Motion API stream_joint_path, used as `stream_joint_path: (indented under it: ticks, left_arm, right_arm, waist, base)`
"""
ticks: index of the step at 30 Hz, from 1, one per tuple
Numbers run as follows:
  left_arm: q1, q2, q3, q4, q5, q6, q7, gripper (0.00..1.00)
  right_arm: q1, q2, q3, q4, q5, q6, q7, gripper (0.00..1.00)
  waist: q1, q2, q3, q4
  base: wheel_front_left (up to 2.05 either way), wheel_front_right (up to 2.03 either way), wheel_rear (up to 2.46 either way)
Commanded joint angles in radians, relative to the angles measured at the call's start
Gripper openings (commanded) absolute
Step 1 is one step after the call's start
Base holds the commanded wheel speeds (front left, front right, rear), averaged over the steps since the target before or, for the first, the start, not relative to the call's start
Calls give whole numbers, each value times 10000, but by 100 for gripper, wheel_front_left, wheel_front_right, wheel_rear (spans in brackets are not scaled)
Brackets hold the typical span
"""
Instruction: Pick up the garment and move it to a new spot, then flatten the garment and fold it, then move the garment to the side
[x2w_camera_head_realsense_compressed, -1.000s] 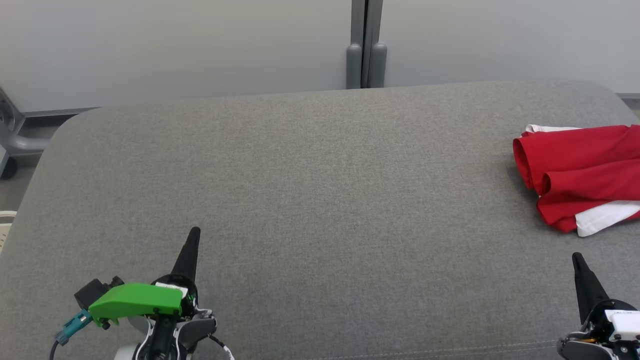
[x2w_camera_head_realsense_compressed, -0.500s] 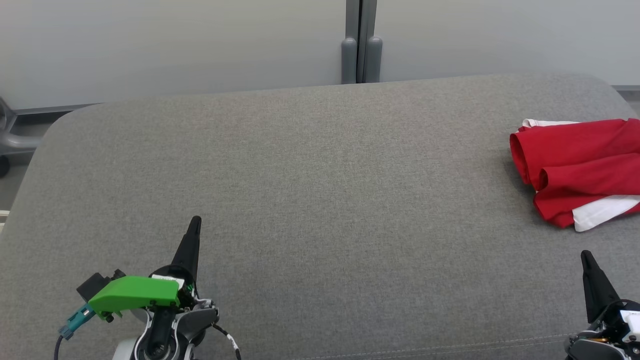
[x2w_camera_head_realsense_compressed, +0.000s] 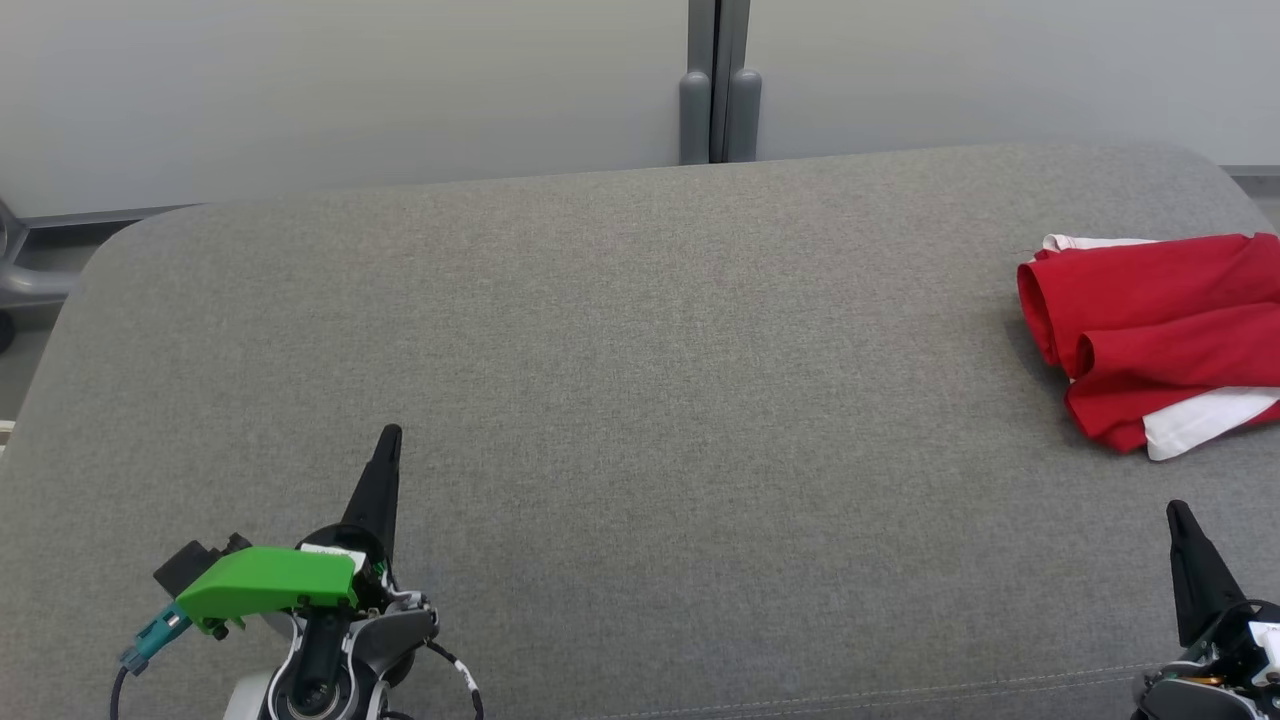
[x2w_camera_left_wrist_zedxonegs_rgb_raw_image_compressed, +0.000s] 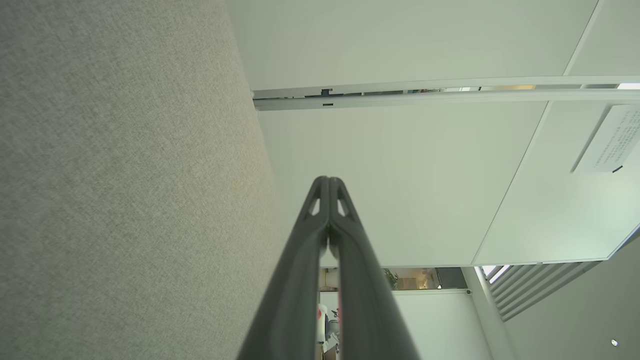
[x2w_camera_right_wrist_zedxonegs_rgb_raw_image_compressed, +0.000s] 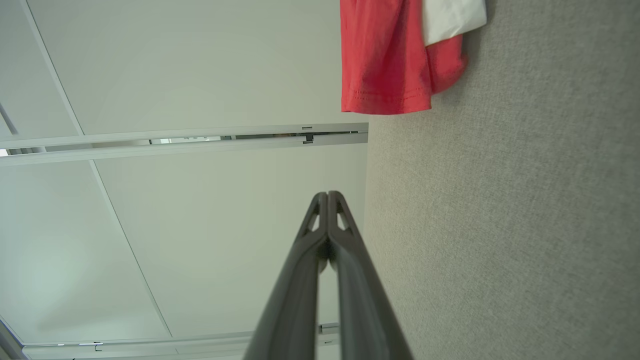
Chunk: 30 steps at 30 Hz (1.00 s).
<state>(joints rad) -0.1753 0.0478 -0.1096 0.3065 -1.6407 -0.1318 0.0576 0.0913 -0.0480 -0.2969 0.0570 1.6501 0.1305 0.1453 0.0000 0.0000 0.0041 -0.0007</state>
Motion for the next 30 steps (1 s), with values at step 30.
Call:
stream_joint_path:
  ticks: [30]
  left_arm:
    - [-97, 5, 17, 16, -72, -27, 25, 0]
  right_arm:
    - [62, -41, -17, -55, 33, 4, 20, 0]
  waist:
    - [0, 0, -1, 0]
  base:
    - [0, 0, 0]
